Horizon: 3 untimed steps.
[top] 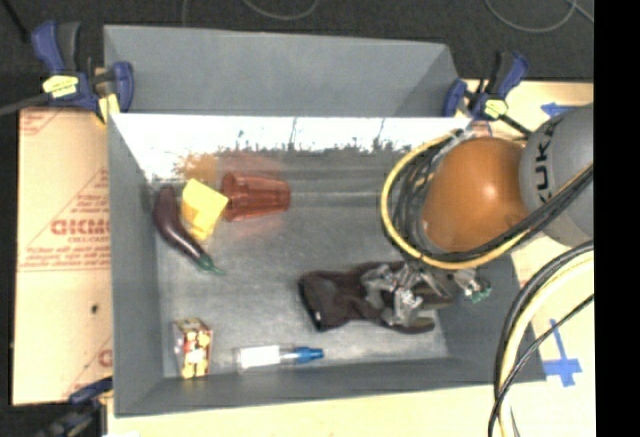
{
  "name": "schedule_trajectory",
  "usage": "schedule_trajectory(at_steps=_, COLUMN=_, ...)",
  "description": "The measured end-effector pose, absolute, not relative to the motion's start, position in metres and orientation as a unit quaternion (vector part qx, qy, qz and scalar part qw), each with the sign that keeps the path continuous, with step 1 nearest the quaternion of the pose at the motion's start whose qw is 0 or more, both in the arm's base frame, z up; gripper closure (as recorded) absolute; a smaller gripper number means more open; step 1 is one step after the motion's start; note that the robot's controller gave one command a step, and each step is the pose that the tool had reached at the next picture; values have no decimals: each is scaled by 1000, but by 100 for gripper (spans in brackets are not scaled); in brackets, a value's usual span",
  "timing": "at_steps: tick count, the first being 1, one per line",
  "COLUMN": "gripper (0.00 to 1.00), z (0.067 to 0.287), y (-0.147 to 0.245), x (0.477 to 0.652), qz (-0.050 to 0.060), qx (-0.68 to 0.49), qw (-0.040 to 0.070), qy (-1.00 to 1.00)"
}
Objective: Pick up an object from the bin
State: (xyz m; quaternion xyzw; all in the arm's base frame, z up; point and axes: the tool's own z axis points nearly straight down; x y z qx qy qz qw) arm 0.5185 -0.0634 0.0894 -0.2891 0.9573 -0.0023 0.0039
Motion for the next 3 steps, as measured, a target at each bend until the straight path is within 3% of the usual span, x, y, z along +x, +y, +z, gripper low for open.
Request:
schedule_trajectory(at_steps=1, gripper=100, z=89, y=-63, x=518, qz=-2, qx=-289, qw=4, qy=957)
schedule_trajectory(at_steps=2, gripper=100, z=108, y=-58, x=521, qz=-3, qx=-290, qw=4, qy=957)
schedule_trajectory(at_steps=3, gripper=100, z=248, y=-69, x=530, qz=-3, qx=-295, qw=6, qy=956)
